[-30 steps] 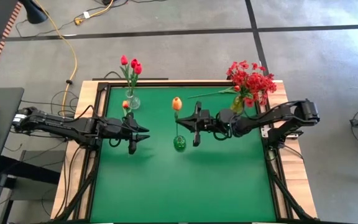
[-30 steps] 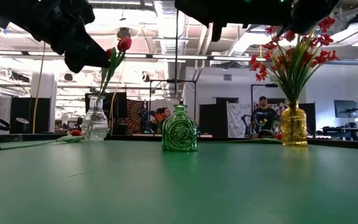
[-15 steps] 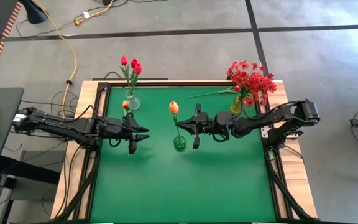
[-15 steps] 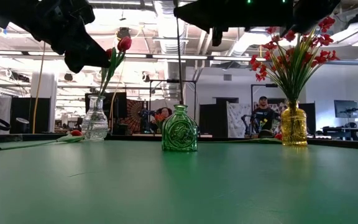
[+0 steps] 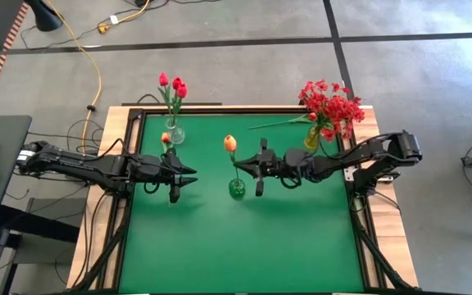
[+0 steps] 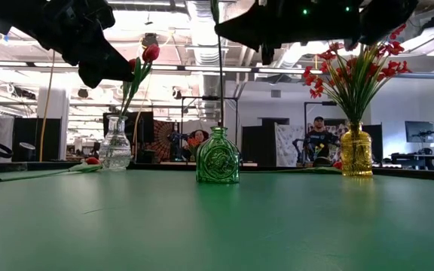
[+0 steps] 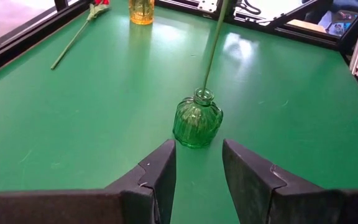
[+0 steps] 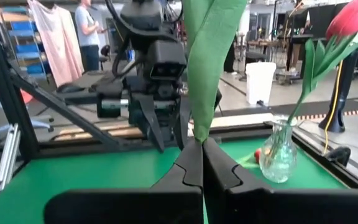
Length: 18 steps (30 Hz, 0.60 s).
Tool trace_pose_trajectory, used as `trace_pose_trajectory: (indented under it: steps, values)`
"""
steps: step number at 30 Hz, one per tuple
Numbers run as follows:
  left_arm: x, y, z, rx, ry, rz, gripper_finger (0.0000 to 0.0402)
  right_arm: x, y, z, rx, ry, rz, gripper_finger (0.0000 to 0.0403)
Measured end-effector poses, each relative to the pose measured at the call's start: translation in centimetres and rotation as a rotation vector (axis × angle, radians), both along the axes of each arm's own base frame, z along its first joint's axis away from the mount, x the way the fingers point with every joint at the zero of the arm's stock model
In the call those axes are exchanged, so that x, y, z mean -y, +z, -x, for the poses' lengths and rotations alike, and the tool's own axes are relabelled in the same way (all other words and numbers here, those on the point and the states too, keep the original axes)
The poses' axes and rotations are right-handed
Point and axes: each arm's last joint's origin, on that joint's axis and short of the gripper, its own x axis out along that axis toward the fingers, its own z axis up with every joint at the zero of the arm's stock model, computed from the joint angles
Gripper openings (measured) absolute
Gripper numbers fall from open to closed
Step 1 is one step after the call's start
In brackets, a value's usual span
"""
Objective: Sort flowers into vase by color
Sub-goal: Put the bottom orange tulip into the green vase
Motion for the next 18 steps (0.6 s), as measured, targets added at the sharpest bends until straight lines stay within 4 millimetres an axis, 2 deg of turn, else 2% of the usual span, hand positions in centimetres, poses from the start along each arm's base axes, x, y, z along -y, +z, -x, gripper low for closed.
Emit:
trace_pose_trajectory:
  steps: [6,18]
  values:
    - [0.0,0.0,0.0,0.0,0.0,0.001,0.0118,0.0,-0.78,-0.01,-0.079,0.001,0.002,0.0038]
    - [0.0,0.0,0.0,0.002,0.007,0.014,0.0118,-0.01,-0.61,-0.08,-0.071,0.003,-0.019,0.0058]
